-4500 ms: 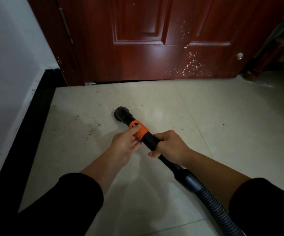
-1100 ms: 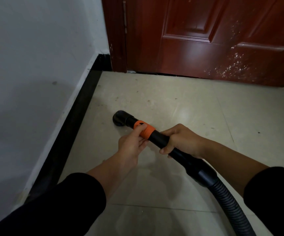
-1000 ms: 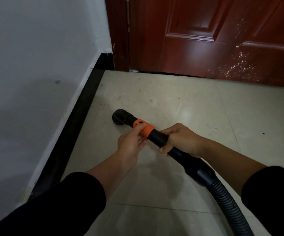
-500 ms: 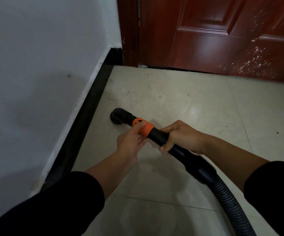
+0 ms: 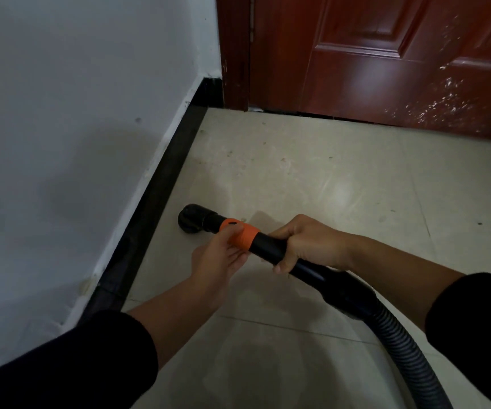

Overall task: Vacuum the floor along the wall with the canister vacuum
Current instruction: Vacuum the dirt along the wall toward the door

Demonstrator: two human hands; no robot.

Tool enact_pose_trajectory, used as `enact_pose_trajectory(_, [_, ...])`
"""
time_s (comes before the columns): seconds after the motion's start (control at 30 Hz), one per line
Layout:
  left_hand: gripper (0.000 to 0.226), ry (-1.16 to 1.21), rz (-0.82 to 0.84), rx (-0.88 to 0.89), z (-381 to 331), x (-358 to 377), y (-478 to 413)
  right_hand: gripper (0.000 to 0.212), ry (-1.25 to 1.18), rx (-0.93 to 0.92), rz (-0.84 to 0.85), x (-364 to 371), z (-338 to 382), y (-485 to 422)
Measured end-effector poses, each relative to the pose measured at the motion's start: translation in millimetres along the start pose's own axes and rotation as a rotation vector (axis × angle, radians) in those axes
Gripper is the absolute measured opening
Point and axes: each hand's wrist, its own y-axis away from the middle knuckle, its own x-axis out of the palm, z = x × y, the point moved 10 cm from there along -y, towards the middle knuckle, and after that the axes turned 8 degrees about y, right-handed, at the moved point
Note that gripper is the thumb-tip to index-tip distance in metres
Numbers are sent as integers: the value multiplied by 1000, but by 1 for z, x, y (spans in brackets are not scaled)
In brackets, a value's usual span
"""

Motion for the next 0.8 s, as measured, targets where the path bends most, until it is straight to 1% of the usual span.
enact_pose_trajectory(0.13, [26, 10, -18, -6, 1, -5, -1, 39, 25, -6, 7, 3, 1, -1])
enact_pose_trajectory(0.27, [28, -3, -16, -8, -5, 3, -7, 37, 24, -18, -20, -5, 5, -3])
enact_pose_trajectory(0.4, [31, -4, 29, -34, -11, 20, -17, 30, 8, 1, -65, -18, 8, -10])
enact_pose_trajectory(0.5, [28, 3, 31, -29, -18, 29, -27, 26, -22, 22, -102, -26, 10, -19])
enact_pose_trajectory(0.63, [22, 0, 40, -30, -24, 41, -41, 28, -28, 41, -146, -37, 10, -31])
enact_pose_trajectory(0.73, [31, 9, 47, -29, -28, 50, -53, 28, -46, 52, -175, -47, 10, -40])
enact_pose_trajectory(0.8, [31, 18, 49, -32, -32, 55, -62, 28, -58, 56, -189, -53, 10, -48])
